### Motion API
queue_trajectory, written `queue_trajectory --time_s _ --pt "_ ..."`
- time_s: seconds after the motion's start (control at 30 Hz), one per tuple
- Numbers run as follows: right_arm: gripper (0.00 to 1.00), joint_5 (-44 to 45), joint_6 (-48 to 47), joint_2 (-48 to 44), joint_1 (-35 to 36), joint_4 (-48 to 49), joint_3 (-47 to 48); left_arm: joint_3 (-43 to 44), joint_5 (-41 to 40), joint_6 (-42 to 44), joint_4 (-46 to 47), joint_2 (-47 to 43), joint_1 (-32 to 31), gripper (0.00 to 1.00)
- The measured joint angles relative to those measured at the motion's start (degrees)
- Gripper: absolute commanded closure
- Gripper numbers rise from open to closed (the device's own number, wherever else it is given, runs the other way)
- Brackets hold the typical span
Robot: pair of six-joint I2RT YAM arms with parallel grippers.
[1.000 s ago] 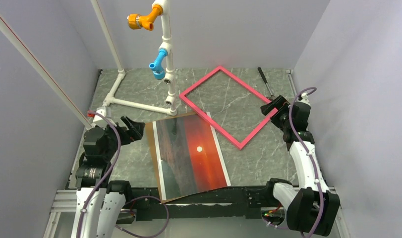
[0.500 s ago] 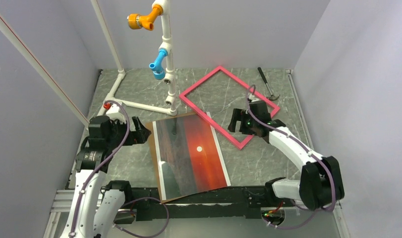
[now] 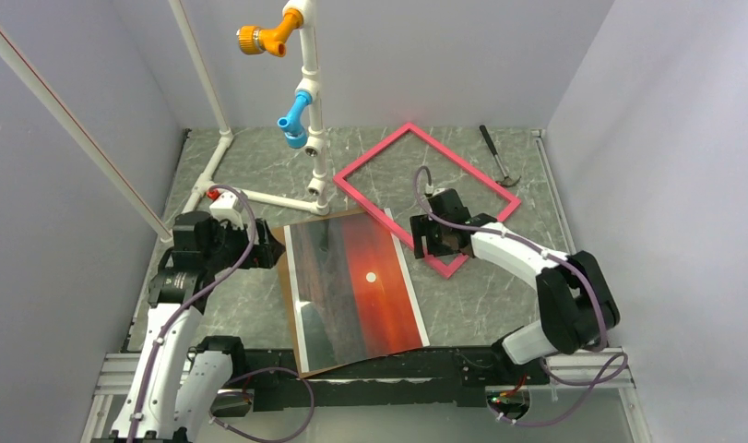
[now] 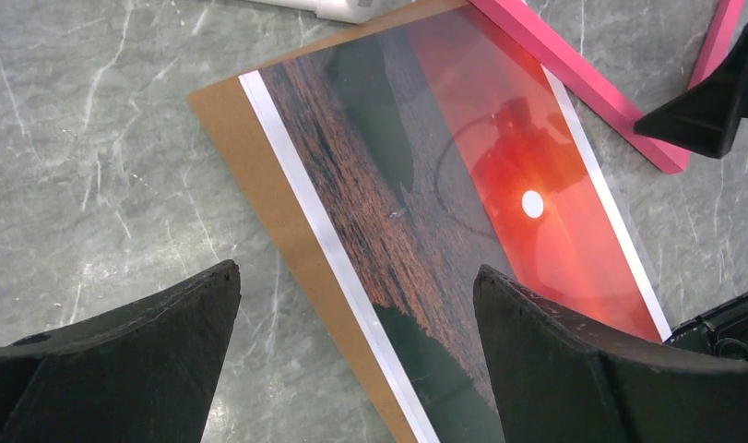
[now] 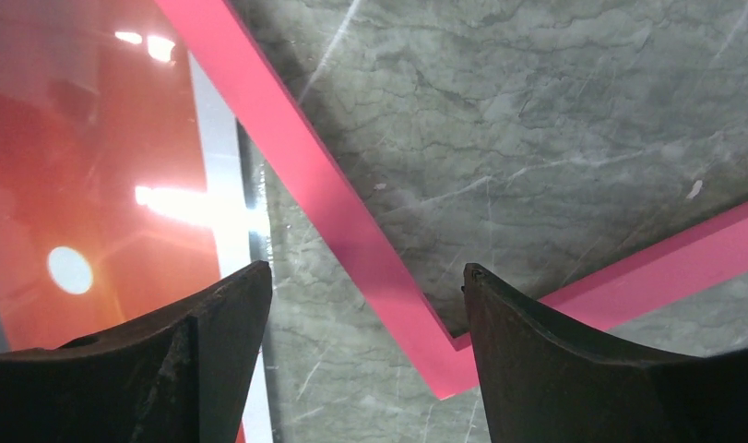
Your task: Put the photo into the frame
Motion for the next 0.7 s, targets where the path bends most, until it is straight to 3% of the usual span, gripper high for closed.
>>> queue_trajectory --time_s 0.2,0.37,0.7 --pt "0.37 1.66 -1.57 6.8 0.37 -1.64 3.39 0.0 0.55 0.44 0.02 1.4 0.0 0.01" --pt "0.64 0.81 -2.23 9.03 0.66 -2.05 3.85 0.0 0.52 0.61 0.2 0.48 0.0 0.01" --pt "0.68 -0.85 -2.71 10.69 1.11 -2.32 4.66 0.0 0.48 0.68 0.35 0.7 -0.2 0.01"
